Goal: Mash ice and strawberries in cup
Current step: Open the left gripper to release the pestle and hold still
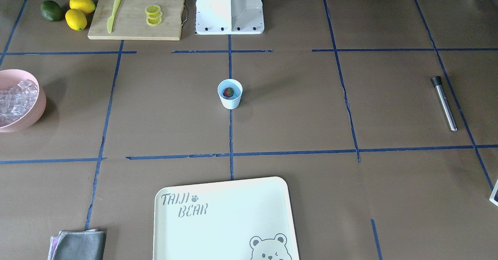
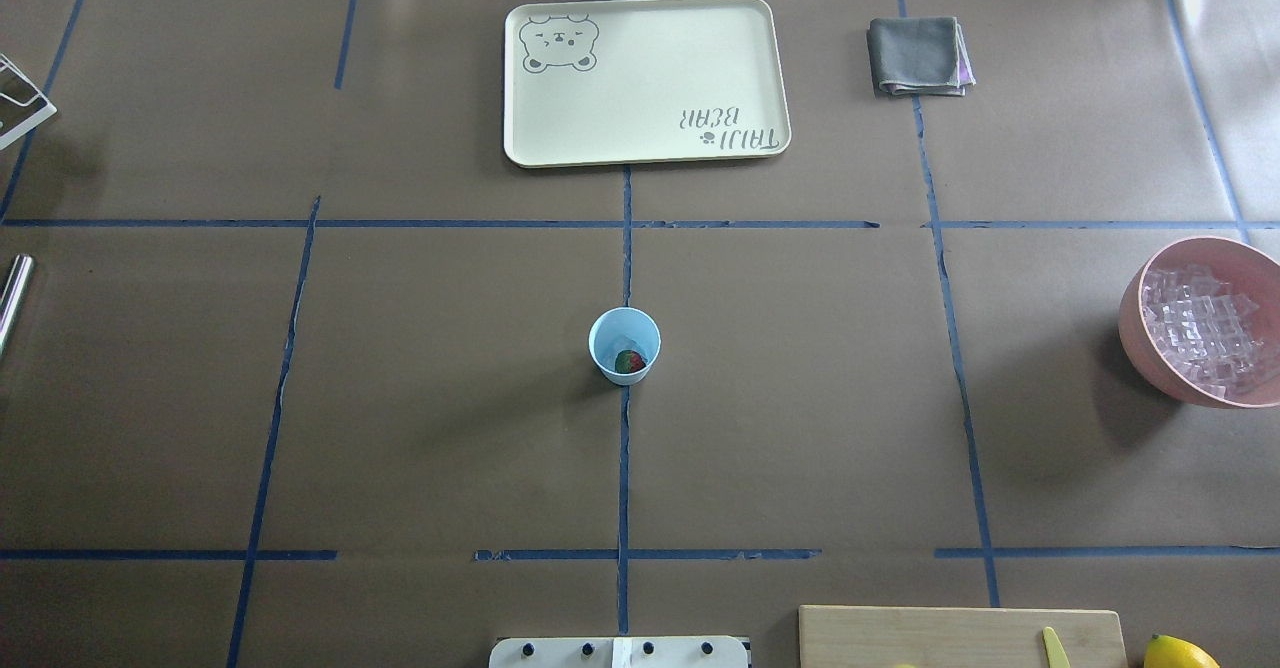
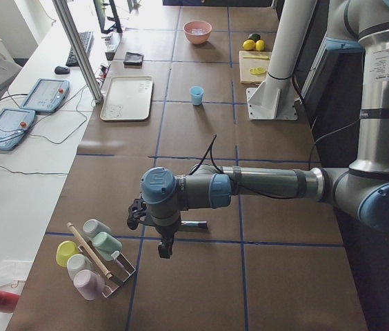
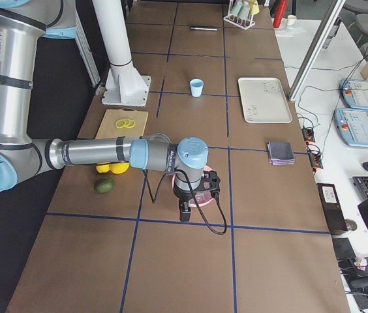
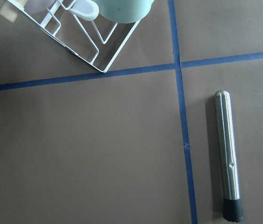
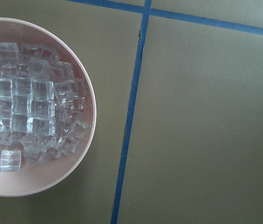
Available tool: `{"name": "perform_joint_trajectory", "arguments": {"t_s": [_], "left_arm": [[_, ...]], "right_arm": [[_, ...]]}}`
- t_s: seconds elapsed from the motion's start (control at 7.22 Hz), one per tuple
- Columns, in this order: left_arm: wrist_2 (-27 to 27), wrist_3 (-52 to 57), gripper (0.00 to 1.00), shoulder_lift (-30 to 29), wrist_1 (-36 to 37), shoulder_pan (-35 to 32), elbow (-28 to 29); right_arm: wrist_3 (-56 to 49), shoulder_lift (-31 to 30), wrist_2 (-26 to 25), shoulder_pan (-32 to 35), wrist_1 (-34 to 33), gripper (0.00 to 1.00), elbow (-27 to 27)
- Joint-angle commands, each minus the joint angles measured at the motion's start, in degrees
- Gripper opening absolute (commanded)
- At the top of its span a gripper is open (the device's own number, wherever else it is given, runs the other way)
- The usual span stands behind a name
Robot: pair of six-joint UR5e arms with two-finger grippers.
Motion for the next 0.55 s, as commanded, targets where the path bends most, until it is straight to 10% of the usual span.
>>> {"name": "perform_joint_trajectory", "arguments": {"t_s": [0.0,0.42], "left_arm": [[0.1,0.0,1.00,0.1,0.1,0.0,0.0],[-0.1,0.0,1.00,1.0,0.0,0.0,-0.5]], "right_arm": [[0.0,-0.2,0.1,0.0,0.0,1.00,0.0],[0.0,-0.3,0.1,0.0,0.0,1.00,0.1]]}}
